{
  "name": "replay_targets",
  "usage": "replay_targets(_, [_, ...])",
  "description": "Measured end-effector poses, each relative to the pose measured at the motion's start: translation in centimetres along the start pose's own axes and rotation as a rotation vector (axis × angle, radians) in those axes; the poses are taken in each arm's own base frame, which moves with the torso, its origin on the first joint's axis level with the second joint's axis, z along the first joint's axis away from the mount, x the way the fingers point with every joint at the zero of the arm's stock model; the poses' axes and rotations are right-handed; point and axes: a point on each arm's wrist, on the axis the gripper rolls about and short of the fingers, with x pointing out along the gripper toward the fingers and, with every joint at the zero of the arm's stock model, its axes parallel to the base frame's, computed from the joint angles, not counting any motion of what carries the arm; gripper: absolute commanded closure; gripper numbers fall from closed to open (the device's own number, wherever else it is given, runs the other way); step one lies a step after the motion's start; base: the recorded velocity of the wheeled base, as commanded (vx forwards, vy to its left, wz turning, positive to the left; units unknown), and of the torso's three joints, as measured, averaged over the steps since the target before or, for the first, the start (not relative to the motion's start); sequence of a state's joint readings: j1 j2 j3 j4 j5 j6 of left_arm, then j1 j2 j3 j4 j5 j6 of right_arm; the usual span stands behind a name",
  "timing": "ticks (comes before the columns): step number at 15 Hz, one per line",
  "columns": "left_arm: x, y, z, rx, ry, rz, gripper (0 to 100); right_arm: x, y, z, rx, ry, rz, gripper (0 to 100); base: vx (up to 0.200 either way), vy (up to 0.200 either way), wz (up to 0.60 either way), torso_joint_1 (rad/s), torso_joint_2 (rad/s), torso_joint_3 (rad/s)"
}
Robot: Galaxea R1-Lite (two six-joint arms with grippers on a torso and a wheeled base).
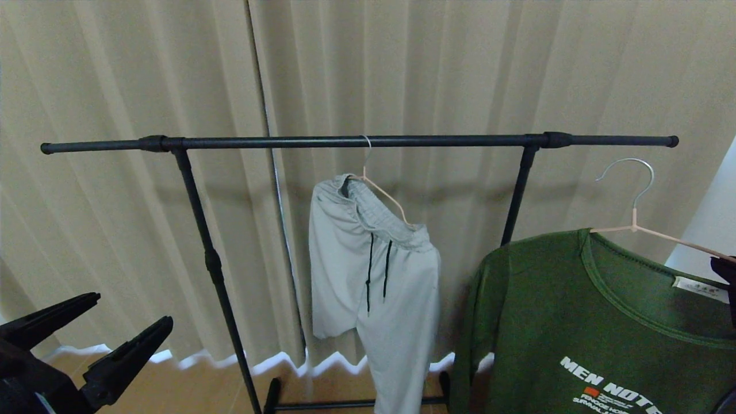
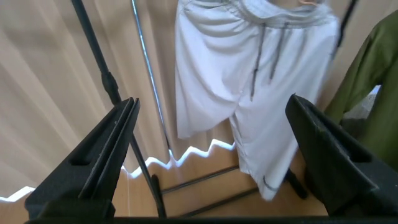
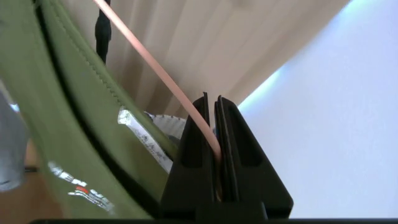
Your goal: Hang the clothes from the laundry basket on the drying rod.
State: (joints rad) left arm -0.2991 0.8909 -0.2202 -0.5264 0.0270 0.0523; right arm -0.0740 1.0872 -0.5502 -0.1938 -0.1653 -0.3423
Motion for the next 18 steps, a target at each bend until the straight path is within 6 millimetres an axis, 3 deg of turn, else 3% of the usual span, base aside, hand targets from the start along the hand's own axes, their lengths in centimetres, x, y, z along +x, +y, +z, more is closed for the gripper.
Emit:
replay_targets(8, [-0.1, 0.0, -0.1, 0.001, -0.003, 0.000, 0, 0.0, 0.5, 0.0, 0.001, -0.005, 0.028, 100, 0.200, 0.000, 0.00, 0.005, 0.00, 0.002])
replay_targets(15, [-0.6, 0.0, -0.1, 0.004, -0.020, -0.003, 0, 0.5, 2.4, 1.7, 0.038, -0.084, 0.137, 100, 0.000, 0.000, 0.00, 0.000, 0.00, 0.000])
replay_targets(18, [-0.6, 0.0, -0.1, 0.006, -0.020, -0.002, 0, 2.7, 3.7, 3.4, 0.041, -0.149, 0.166, 100, 0.000, 0.000, 0.00, 0.000, 0.00, 0.000])
